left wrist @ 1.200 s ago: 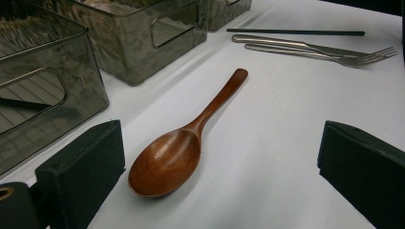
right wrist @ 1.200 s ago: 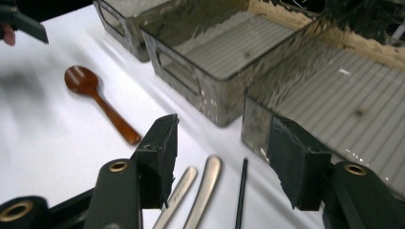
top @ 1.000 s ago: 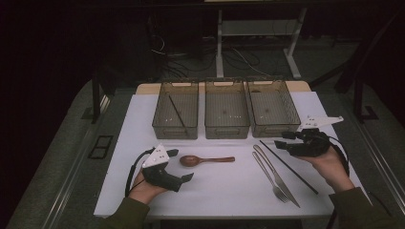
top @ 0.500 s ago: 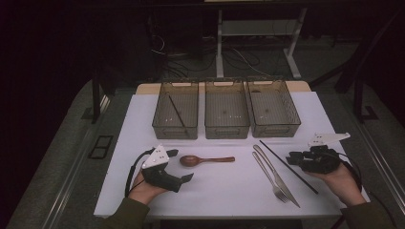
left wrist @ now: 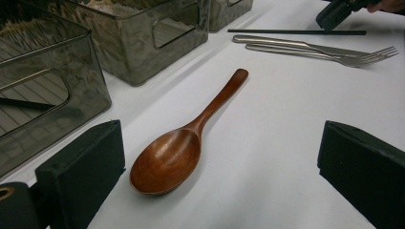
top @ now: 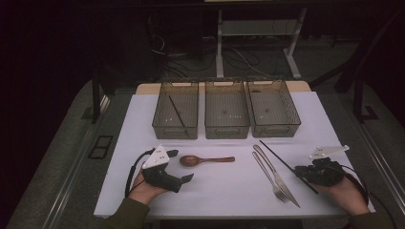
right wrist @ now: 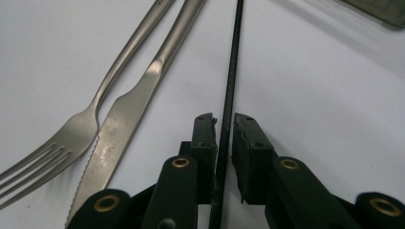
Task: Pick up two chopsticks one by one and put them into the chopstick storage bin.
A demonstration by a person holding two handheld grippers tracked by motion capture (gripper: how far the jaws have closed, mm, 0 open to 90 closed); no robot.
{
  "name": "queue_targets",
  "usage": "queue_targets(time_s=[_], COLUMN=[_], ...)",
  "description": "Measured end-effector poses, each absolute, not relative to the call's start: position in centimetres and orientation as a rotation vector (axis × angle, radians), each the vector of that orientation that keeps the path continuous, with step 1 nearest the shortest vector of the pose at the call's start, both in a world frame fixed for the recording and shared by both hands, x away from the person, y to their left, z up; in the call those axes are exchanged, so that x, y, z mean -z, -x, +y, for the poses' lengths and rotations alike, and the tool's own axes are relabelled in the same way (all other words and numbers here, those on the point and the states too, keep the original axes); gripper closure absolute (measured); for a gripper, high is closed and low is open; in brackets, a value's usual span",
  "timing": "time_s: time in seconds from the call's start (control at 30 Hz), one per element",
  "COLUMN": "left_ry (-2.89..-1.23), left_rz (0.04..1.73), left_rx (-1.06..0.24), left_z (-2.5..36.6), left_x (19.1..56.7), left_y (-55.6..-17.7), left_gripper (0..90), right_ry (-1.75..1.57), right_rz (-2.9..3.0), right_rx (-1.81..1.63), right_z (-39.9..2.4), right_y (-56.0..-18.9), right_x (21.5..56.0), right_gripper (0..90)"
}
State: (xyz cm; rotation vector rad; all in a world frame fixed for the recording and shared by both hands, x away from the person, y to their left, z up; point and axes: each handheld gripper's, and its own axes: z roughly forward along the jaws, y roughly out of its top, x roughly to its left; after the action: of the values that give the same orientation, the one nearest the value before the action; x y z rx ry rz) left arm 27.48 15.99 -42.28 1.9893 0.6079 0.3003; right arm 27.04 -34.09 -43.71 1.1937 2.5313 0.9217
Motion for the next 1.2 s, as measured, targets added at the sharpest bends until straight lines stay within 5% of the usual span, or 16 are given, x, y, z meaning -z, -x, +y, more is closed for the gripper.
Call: queue_targets(time_s=[1.2], left_ry=[-1.995], left_rz=[0.603], left_rx=[-0.306], left_z=[16.0], left_x=[42.3], left_y=[-27.5], left_gripper=[1.0], right_ry=[-1.251], right_rz=[2.507], right_rx=[-0.961], right_z=[-34.7], right_y=[-27.2], right_x=[43.5], right_gripper=[85.1])
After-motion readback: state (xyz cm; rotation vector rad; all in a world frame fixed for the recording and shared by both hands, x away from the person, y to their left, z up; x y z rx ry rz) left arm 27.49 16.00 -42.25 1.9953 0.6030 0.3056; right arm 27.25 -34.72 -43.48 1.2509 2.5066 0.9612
